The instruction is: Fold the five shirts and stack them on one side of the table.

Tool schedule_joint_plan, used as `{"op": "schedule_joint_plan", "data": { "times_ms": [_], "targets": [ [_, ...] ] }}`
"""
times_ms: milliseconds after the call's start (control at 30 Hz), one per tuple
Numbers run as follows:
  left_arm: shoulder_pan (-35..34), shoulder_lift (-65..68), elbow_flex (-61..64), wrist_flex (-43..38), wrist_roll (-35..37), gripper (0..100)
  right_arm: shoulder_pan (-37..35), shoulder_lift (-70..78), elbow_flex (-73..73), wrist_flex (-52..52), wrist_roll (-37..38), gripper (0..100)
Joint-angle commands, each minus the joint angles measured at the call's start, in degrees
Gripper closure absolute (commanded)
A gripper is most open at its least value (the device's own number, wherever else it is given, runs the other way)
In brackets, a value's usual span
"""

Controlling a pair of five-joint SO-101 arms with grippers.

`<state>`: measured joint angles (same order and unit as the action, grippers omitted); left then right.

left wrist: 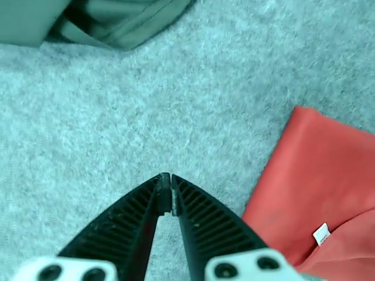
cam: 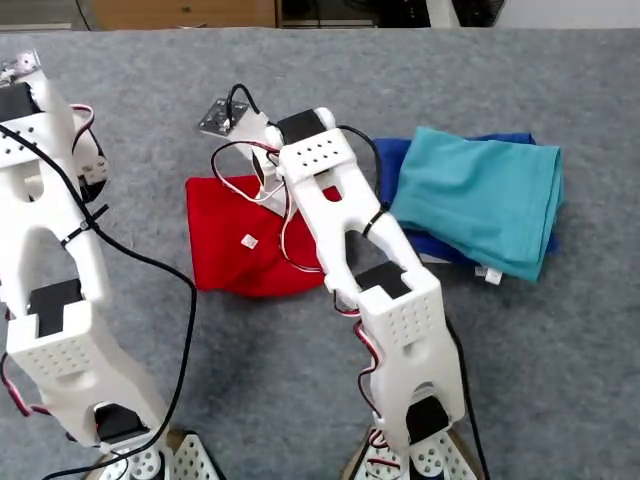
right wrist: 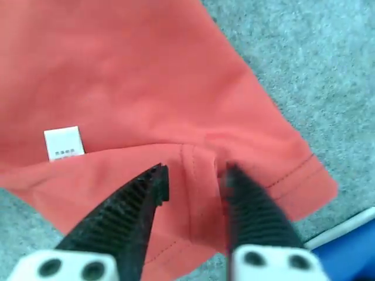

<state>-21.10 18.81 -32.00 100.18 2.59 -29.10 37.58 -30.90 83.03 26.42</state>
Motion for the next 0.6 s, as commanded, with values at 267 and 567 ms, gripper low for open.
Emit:
{"op": "schedule_joint_plan", "data": {
  "times_ms": [267, 567],
  "targets": [
    [-1.1, -5.8, 1.3, 0.6, -0.3, 98, 2.9, -4.7, -1.8, 5.3, 0.4, 99.7],
    [-1.4, -10.6, 5.1, 0.5, -2.3, 98, 5.0, -11.4, -1.0, 13.7, 0.6, 99.7]
  ]
}}
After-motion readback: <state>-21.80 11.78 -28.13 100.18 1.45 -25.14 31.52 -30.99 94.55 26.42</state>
